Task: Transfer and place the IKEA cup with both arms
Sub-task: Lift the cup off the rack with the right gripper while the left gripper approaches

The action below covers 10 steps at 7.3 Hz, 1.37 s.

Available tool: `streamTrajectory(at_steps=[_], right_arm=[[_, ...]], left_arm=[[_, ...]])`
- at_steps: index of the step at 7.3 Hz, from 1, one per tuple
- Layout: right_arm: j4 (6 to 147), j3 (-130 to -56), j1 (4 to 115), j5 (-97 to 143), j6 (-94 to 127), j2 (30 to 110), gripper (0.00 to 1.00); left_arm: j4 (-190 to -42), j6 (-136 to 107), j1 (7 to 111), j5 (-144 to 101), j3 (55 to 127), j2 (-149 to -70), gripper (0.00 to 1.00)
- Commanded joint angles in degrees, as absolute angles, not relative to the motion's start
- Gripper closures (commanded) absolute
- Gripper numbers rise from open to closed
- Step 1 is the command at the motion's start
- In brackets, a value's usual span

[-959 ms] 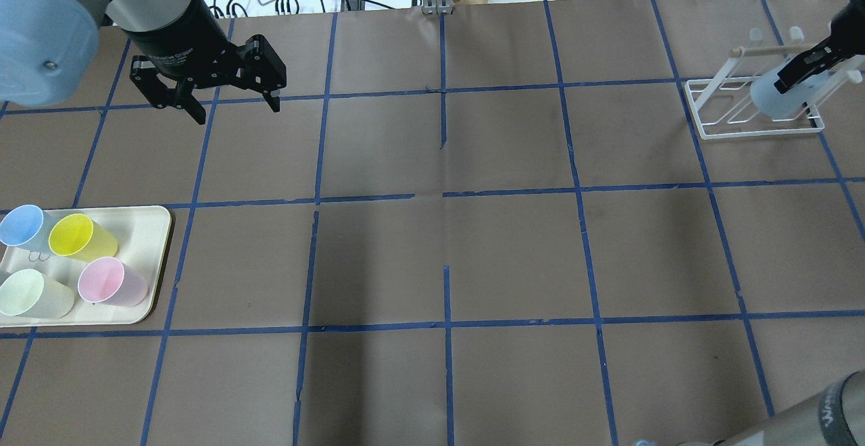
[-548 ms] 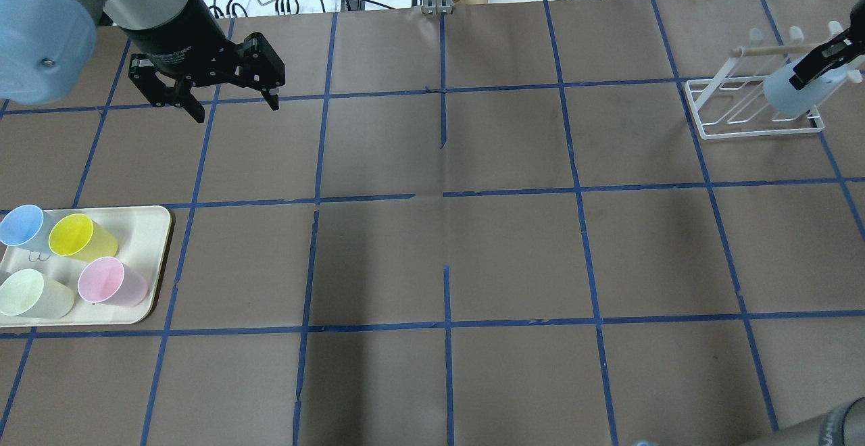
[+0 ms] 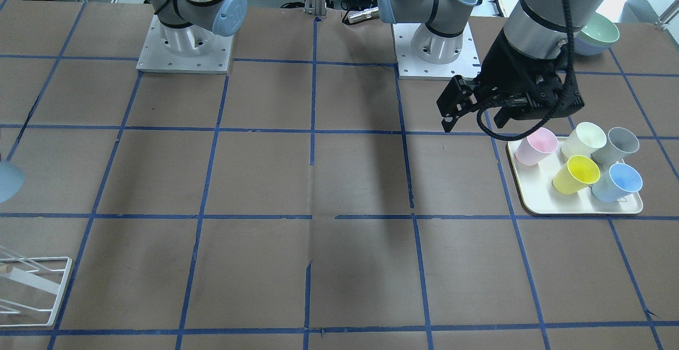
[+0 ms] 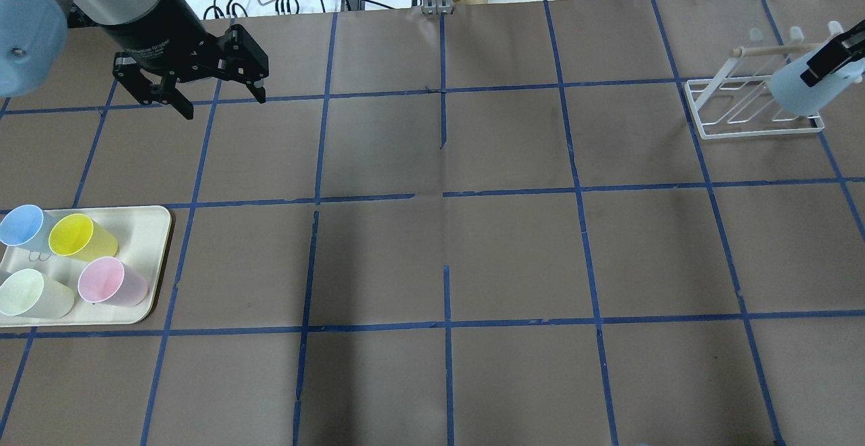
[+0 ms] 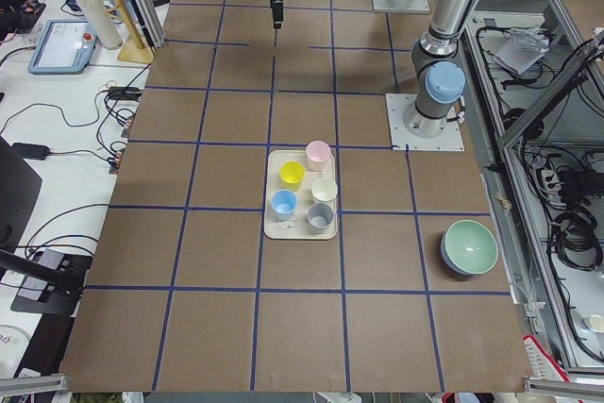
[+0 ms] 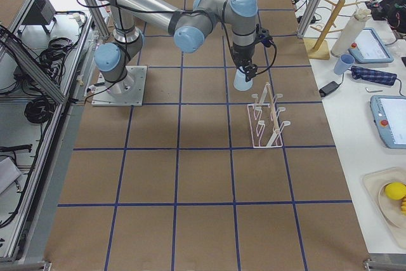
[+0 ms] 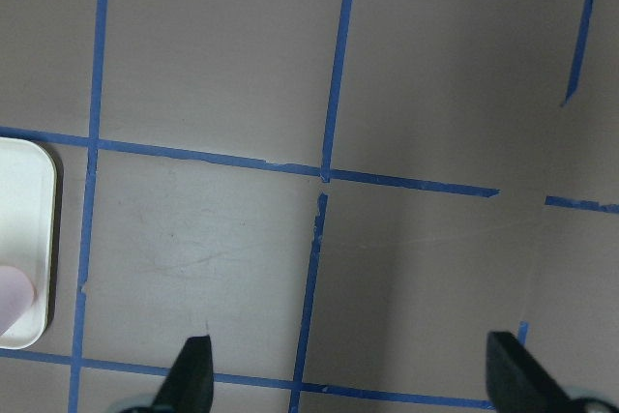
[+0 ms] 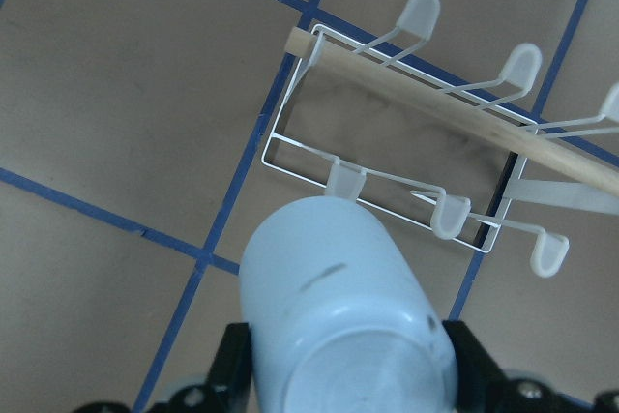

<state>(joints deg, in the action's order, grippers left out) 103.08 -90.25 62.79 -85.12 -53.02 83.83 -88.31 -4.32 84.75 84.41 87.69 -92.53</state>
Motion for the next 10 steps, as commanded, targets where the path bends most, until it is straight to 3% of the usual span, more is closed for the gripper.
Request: streamTrajectory(at_steps=[1,5,10], right_arm=[[93.45,-90.44,66.52,-74.67,-49.24,87.88,0.99],[92.28,-91.05,83.37,-54.37,-22.66,87.98,0.99],[91.94,-91.58,86.31,-21.58,-12.75,87.63,0.98]], left_arm=[[-89.29,0.94,77.99,78.43,88.59,-91.85,0.0],[-94.39,9.29,67.61,60.51,92.88,-90.97,0.0],[-93.78,11.69,68.99,33.36,104.56,-88.95,0.0]])
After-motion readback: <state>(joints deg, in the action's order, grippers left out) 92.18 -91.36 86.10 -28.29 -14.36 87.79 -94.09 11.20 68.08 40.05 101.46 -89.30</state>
